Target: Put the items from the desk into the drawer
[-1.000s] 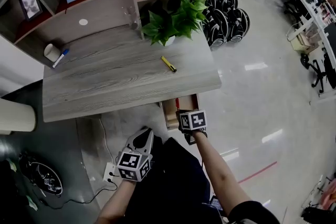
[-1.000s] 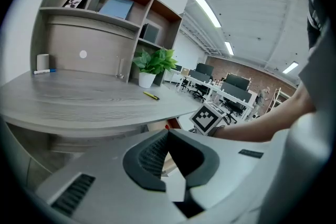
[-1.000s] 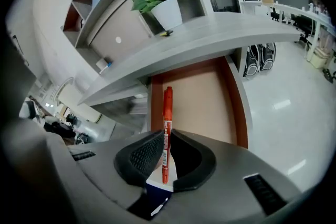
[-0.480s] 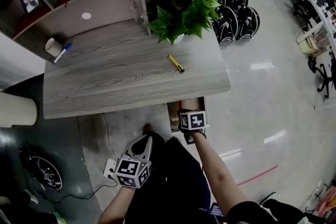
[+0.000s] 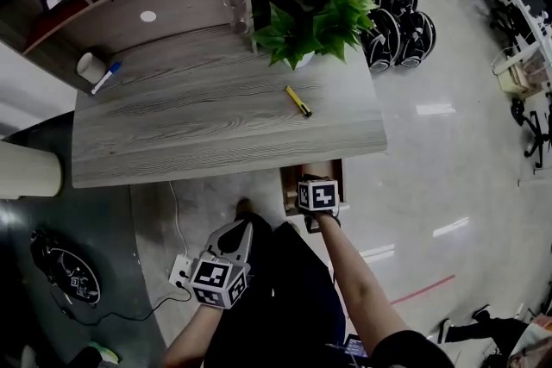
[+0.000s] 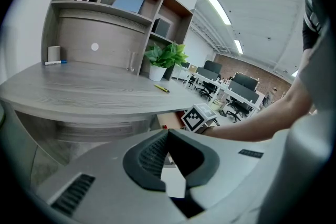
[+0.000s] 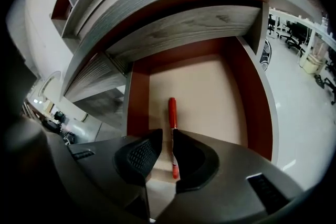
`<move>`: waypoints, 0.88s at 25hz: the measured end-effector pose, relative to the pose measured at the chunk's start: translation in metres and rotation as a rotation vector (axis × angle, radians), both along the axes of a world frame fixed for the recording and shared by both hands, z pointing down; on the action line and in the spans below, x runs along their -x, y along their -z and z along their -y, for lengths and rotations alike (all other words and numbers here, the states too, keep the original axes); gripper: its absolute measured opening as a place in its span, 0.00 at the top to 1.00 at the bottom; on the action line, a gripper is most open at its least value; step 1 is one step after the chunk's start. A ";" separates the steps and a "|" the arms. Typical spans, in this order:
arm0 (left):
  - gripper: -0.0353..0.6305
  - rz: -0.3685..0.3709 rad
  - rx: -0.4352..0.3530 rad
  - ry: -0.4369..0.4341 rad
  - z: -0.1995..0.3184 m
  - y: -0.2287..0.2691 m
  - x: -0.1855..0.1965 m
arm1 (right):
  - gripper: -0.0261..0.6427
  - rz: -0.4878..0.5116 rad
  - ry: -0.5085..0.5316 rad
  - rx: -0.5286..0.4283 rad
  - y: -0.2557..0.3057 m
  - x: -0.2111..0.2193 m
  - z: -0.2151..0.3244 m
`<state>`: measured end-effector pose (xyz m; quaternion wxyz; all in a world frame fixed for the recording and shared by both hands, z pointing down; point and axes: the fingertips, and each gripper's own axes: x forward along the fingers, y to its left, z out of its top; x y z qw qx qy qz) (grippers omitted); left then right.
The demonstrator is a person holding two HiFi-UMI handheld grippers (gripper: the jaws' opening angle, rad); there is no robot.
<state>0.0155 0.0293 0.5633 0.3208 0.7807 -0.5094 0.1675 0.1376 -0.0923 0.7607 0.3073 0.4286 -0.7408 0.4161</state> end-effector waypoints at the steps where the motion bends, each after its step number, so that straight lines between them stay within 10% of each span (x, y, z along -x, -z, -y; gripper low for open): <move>1: 0.92 0.000 0.000 0.001 0.000 0.000 0.000 | 0.86 -0.001 -0.002 -0.002 0.001 0.000 0.000; 22: 0.92 -0.065 -0.113 -0.086 0.027 0.029 -0.039 | 0.82 0.153 -0.099 -0.167 0.106 -0.023 -0.031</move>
